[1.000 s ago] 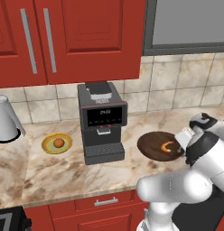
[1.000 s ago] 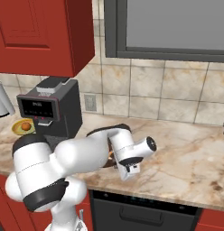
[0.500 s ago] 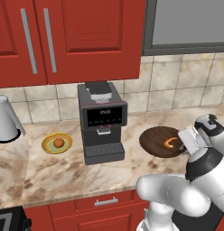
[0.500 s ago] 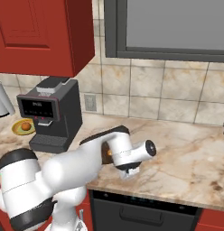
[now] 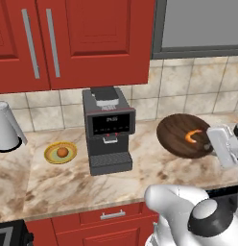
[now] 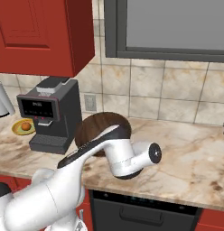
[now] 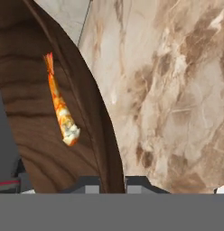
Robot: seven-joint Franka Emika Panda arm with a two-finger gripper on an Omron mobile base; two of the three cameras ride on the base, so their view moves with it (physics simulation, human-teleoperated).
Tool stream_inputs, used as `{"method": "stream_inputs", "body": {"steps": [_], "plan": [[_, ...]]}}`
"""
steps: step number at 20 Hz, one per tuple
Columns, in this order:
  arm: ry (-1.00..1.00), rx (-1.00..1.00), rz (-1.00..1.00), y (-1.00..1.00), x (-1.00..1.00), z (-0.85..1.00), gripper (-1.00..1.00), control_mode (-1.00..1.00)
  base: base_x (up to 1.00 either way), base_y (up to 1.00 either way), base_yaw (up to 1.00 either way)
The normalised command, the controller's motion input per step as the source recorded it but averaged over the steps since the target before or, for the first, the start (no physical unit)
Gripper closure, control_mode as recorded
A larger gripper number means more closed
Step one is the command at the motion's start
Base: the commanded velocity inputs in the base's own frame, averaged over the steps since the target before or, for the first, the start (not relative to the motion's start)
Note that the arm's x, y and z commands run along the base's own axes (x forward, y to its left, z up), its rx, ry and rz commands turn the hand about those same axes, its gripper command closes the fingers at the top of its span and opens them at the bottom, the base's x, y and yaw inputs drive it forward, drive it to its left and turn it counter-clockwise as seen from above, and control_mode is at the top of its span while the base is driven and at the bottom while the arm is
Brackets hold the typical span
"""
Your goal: Remove the tangerine from the bowl and place it on the small plate. Then place the bowl with only the shrimp in the microwave, close the door, and press the start button to microwave the shrimp.
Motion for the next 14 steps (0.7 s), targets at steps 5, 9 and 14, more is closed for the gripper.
{"method": "stream_inputs", "body": {"steps": [5,9,14], "plan": [[-0.05,0.00,0.00,0.02,-0.96,0.91,1.00,-1.00,0.00,0.00,0.00],[0.00,-0.04,0.00,0.43,-0.76,0.96,1.00,-1.00,0.00,0.00,0.00],[0.01,-0.14,0.00,0.68,-0.20,0.43,1.00,-1.00,0.00,0.00,0.00]]}}
